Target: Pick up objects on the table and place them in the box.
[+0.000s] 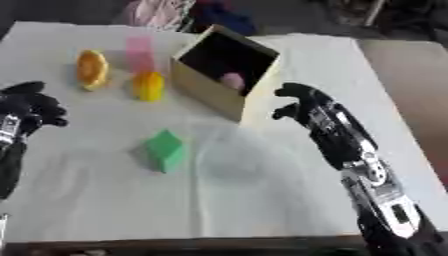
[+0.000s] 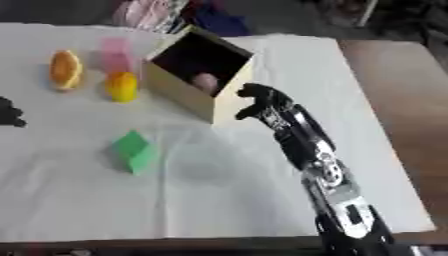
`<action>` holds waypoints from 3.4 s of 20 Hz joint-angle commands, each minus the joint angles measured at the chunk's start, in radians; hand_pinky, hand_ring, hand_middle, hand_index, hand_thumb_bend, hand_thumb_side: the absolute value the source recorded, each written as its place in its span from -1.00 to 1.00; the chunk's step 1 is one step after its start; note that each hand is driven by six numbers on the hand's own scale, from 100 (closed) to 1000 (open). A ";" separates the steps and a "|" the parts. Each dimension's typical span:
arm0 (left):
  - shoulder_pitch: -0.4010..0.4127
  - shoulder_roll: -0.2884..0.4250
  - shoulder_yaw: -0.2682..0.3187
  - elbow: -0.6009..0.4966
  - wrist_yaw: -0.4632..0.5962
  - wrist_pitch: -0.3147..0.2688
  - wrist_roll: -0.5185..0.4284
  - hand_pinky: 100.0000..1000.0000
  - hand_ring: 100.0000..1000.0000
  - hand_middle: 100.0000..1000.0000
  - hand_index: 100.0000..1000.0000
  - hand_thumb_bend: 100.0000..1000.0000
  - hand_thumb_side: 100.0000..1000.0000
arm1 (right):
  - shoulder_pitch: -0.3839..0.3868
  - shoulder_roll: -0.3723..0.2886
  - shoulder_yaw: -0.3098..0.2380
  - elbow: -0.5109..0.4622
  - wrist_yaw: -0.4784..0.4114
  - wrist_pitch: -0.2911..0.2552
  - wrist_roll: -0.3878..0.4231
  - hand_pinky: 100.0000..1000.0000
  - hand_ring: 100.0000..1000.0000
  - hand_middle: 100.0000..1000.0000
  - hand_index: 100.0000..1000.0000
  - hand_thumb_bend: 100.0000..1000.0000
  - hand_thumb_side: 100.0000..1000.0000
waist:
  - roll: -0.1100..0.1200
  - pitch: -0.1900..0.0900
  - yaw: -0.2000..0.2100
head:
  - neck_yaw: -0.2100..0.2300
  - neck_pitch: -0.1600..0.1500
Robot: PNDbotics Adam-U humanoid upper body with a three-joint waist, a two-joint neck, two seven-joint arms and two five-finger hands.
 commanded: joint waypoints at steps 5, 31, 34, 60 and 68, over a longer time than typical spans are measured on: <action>-0.018 0.015 0.015 -0.028 0.007 -0.009 0.012 0.11 0.16 0.06 0.51 -1.00 0.14 | -0.008 -0.009 -0.007 -0.020 0.005 0.000 0.001 0.61 0.20 0.53 0.67 -1.00 0.29 | 0.012 -0.025 -0.002 | 0.002 0.005; -0.806 0.549 0.211 0.337 0.235 -0.128 0.557 0.46 0.29 0.29 0.58 -1.00 0.12 | -0.001 0.007 0.020 -0.008 -0.003 0.005 0.028 0.62 0.20 0.53 0.67 -1.00 0.29 | 0.007 -0.045 -0.077 | 0.042 0.005; -0.883 0.587 0.199 0.591 0.254 -0.100 0.573 0.46 0.27 0.24 0.56 -1.00 0.15 | -0.003 0.010 0.025 -0.007 -0.005 0.007 0.034 0.62 0.20 0.53 0.67 -1.00 0.29 | 0.009 -0.048 -0.092 | 0.050 0.005; -1.004 0.551 -0.052 1.389 -1.119 -0.294 -0.096 0.62 0.54 0.66 0.84 -0.81 -0.63 | -0.011 0.021 0.044 -0.002 -0.010 0.012 0.061 0.62 0.20 0.53 0.66 -1.00 0.30 | 0.008 -0.049 -0.145 | 0.072 0.005; -0.985 0.502 -0.068 1.346 -1.356 -0.387 -0.125 0.62 0.56 0.73 0.88 -0.20 -0.40 | -0.015 0.025 0.046 -0.003 -0.012 0.013 0.065 0.62 0.20 0.53 0.66 -1.00 0.30 | 0.006 -0.044 -0.152 | 0.076 0.005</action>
